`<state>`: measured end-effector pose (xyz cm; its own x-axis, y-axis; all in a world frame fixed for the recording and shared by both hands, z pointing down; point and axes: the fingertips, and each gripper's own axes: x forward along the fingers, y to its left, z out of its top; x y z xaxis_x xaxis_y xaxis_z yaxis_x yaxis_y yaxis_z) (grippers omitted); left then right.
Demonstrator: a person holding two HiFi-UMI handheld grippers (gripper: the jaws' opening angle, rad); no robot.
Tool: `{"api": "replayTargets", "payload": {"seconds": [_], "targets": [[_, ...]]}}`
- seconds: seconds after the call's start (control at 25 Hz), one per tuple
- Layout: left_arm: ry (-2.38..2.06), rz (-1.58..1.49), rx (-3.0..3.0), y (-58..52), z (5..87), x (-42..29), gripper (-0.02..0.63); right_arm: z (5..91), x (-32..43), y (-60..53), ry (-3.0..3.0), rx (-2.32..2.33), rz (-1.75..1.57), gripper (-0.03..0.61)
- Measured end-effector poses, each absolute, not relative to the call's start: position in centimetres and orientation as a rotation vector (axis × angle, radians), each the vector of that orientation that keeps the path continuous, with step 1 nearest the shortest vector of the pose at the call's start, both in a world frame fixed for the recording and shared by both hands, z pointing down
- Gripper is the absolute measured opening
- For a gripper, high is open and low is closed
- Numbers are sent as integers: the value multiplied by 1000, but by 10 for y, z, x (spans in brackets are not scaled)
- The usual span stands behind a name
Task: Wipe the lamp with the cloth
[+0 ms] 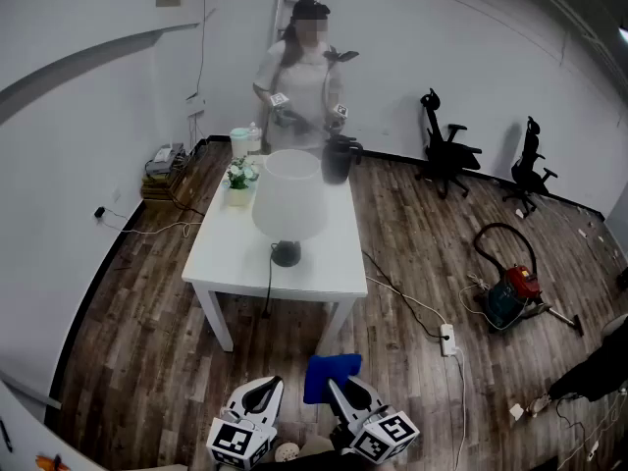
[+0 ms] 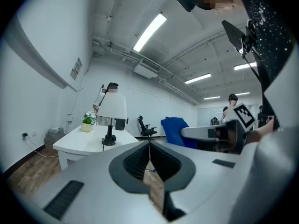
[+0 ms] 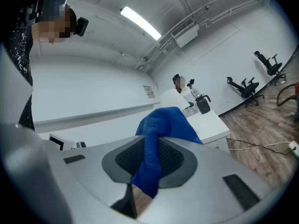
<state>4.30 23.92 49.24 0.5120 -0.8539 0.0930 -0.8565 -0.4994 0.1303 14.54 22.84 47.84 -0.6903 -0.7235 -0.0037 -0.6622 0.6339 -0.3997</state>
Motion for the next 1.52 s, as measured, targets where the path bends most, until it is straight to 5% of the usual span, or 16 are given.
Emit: {"api": "replayTargets", "payload": {"seconds": [1.52], "targets": [[-1509, 37, 2614, 22, 480, -16, 11, 464, 106, 14, 2642, -1134, -519, 75]]}}
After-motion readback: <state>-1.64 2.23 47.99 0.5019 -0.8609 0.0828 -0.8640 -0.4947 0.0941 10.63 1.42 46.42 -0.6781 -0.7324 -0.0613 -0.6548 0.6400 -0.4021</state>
